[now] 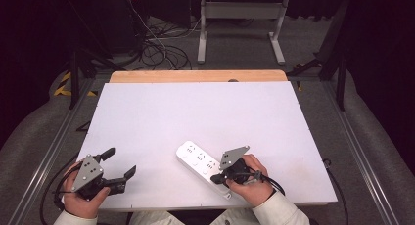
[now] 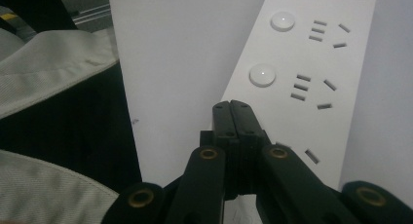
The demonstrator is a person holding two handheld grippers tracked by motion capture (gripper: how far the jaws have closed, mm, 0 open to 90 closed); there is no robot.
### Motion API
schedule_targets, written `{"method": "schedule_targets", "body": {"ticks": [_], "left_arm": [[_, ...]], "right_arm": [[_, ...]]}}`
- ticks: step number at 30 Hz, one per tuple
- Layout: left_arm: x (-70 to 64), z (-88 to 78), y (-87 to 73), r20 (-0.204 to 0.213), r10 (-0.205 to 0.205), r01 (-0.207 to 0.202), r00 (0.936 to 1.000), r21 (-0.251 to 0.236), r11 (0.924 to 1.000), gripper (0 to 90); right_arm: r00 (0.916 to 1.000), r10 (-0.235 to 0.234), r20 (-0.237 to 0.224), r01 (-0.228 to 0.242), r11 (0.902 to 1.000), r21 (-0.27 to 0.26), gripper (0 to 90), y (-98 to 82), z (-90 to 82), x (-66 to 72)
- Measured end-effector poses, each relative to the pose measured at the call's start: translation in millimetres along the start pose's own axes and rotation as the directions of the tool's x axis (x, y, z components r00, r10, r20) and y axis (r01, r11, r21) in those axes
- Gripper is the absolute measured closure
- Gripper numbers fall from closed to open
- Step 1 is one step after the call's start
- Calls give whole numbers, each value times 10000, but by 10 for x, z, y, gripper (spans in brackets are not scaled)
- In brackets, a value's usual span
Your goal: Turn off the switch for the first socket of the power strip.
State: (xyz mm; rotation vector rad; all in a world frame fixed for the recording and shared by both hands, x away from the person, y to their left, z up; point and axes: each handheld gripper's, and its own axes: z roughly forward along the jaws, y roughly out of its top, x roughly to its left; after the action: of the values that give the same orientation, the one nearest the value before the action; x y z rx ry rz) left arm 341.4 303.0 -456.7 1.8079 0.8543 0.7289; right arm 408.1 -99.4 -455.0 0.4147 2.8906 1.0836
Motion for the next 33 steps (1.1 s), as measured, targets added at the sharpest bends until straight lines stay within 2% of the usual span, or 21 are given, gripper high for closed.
{"method": "schedule_targets", "body": {"ticks": [7, 10, 11, 13, 16, 22, 33], "left_arm": [[4, -3, 2, -20, 60, -60, 10000, -15, 10000, 122], [5, -1, 1, -3, 25, -25, 10000, -6, 10000, 123], [8, 0, 0, -5, 31, -31, 10000, 0, 10000, 123], [11, 1, -3, -32, -16, 16, 10000, 11, 10000, 122], [8, 3, -2, -23, -35, 35, 10000, 12, 10000, 123], [4, 0, 2, -25, 32, -32, 10000, 3, 10000, 123], [10, 3, -1, -11, 49, -49, 10000, 22, 10000, 123]], "right_arm": [[10000, 18, 62, -18, 10000, -22, 900, -4, 0, -8], [9996, -185, 219, 190, 9995, -265, 900, 10, -30, 22], [9979, -450, 470, 460, 9987, -221, 900, 23, -48, 37], [9983, -451, 373, 485, 9943, -952, 900, 63, -128, 69], [9949, -688, 738, 780, 9885, -1293, 900, 121, -237, 110], [9934, -625, 963, 764, 9859, -1485, 900, 119, -300, 114], [9934, -625, 962, 787, 9814, -1750, 900, 137, -319, 123]]}}
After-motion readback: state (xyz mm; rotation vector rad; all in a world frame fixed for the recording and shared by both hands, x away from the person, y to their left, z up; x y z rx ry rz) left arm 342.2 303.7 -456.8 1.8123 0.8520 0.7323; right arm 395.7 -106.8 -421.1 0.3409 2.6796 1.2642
